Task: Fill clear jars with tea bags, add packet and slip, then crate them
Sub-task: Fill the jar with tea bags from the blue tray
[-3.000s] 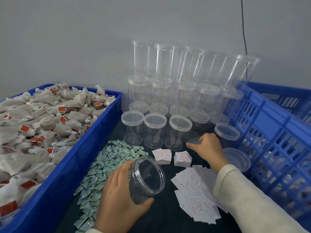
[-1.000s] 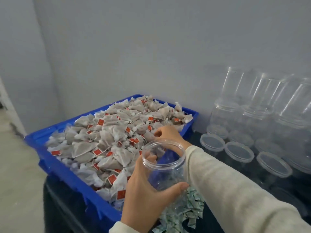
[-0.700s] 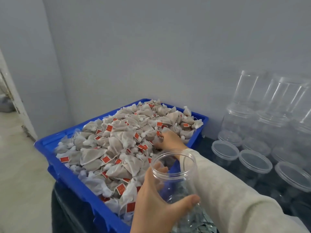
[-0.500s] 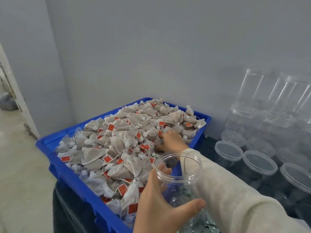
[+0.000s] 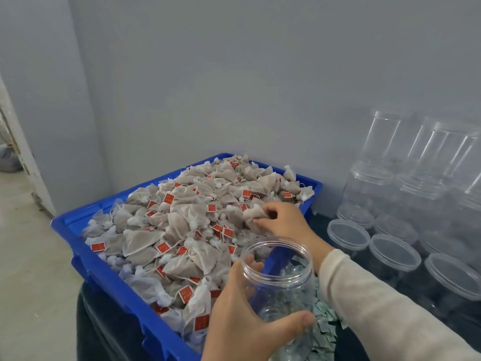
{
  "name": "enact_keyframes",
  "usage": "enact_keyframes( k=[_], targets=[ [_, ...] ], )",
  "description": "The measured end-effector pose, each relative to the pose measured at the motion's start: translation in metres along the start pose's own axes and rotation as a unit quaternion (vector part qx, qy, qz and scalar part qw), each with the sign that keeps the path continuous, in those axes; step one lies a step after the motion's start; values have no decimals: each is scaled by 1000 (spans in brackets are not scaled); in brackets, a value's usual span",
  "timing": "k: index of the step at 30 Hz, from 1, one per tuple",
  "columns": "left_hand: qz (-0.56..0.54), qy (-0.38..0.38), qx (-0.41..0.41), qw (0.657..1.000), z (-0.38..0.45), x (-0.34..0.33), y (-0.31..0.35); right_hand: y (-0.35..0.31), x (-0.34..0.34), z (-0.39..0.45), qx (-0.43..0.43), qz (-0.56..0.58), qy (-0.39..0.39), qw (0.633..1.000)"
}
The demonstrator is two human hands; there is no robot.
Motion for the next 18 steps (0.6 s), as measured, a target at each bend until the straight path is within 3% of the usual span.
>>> enact_keyframes(
  k=[6,10,12,15,18],
  targets=[
    [62,-19,-42,997,-1,-4,9,-47,67,-64,48,187,61,979],
    [64,-21,-42,997,-2,-6,5,-74,77,-108,68,308,46,948],
    [44,-25,-42,998,-2,-7,5,-77,70,-126,62,285,38,956],
    [58,-34,-57,996,-3,-8,8,-76,59,-143,78,133,43,987],
    [86,-43,-78,992,-7,-9,11,-78,58,-143,72,32,-14,997]
  ],
)
Point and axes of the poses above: each hand's wrist, its own z-axis towards the middle knuckle, its own x-axis out of the back of the hand, y = z × x, the point moved 5 cm from there along z, towards the middle knuckle, and after that the axes turned 7 degrees about z, right-handed, at the moved point
